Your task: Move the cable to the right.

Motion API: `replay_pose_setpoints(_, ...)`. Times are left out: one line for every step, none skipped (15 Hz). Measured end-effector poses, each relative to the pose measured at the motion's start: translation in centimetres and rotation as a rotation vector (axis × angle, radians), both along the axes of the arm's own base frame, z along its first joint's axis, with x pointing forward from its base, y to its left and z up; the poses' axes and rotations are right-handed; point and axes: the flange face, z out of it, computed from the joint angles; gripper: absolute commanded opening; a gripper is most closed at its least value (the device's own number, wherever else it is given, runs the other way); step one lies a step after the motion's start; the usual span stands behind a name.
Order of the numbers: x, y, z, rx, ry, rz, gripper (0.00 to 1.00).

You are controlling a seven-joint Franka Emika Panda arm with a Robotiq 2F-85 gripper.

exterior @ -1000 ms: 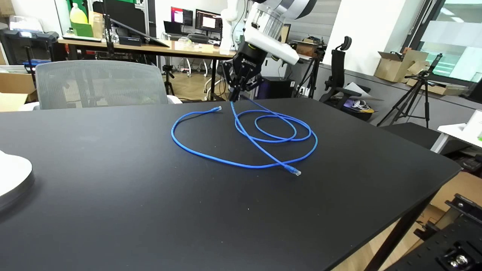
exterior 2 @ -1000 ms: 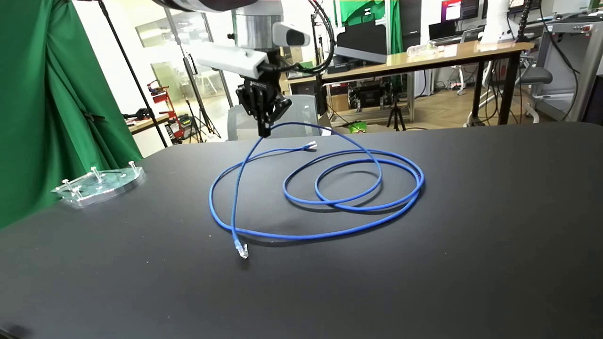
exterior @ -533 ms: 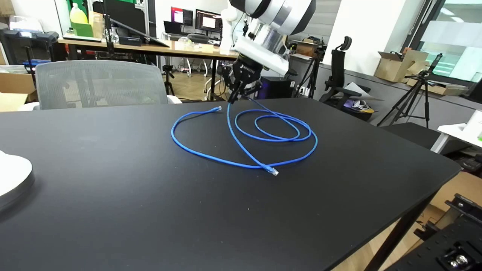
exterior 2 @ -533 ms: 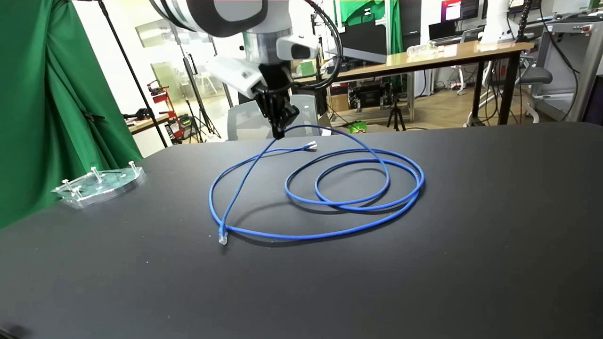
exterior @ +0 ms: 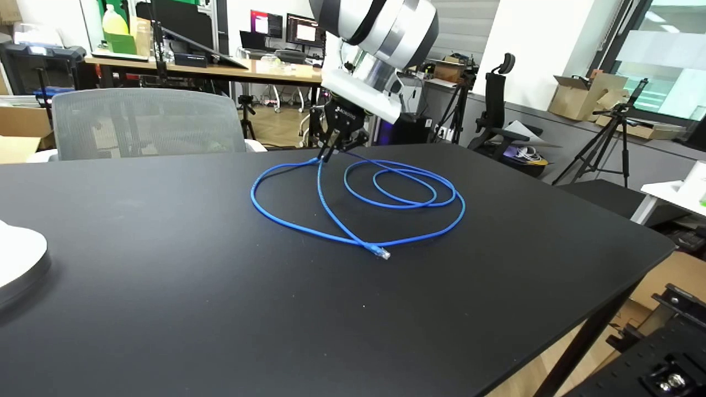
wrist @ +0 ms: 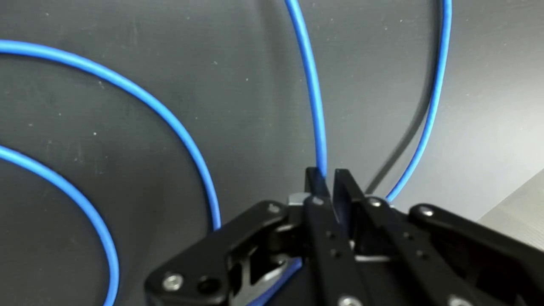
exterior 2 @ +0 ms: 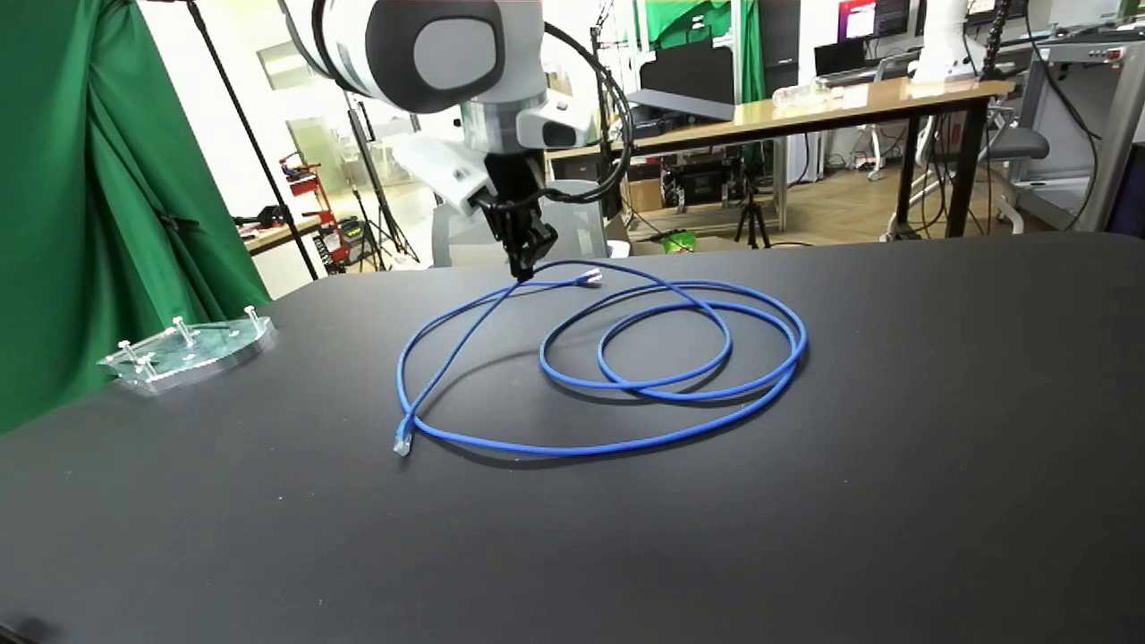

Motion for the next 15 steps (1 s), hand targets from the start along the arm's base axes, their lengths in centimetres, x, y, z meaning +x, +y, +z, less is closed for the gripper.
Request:
replay_pose_setpoints(0.1, 0.3, 0.0, 0.003, -0.003, 0.003, 0.52)
replay_pose_setpoints(0.2, 0.6, 0.1, 0.005, -0.007, 0.007, 0.58)
replay_pose_setpoints(0.2, 0.8, 0.2, 0.002, -0.012, 0.011, 0.65)
replay_pose_setpoints(0.3, 1.0, 0.2, -0.002, -0.017, 0.015, 0.72)
replay_pose_setpoints(0.3, 1.2, 0.3, -0.008, -0.020, 0.024, 0.78)
replay_pose_setpoints(0.2, 1.4, 0.5, -0.018, -0.023, 0.042, 0.86)
replay_pose_setpoints(0.1, 1.8, 0.7, -0.028, -0.025, 0.063, 0.92)
replay_pose_setpoints(0.0, 2.1, 0.9, -0.038, -0.023, 0.087, 0.98)
replay_pose_setpoints(-0.4, 2.6, 1.2, -0.048, -0.010, 0.122, 1.00)
replay_pose_setpoints(-1.0, 3.1, 1.3, -0.057, 0.020, 0.175, 1.00)
replay_pose_setpoints(-1.8, 3.7, 1.5, -0.062, 0.052, 0.227, 1.00)
replay_pose_setpoints(-2.7, 4.2, 1.7, -0.066, 0.083, 0.280, 1.00)
replay_pose_setpoints(-3.7, 4.6, 2.0, -0.070, 0.114, 0.336, 1.00)
replay_pose_setpoints(-4.7, 5.1, 2.2, -0.073, 0.145, 0.392, 1.00)
replay_pose_setpoints(-5.7, 5.4, 2.5, -0.076, 0.174, 0.448, 1.00)
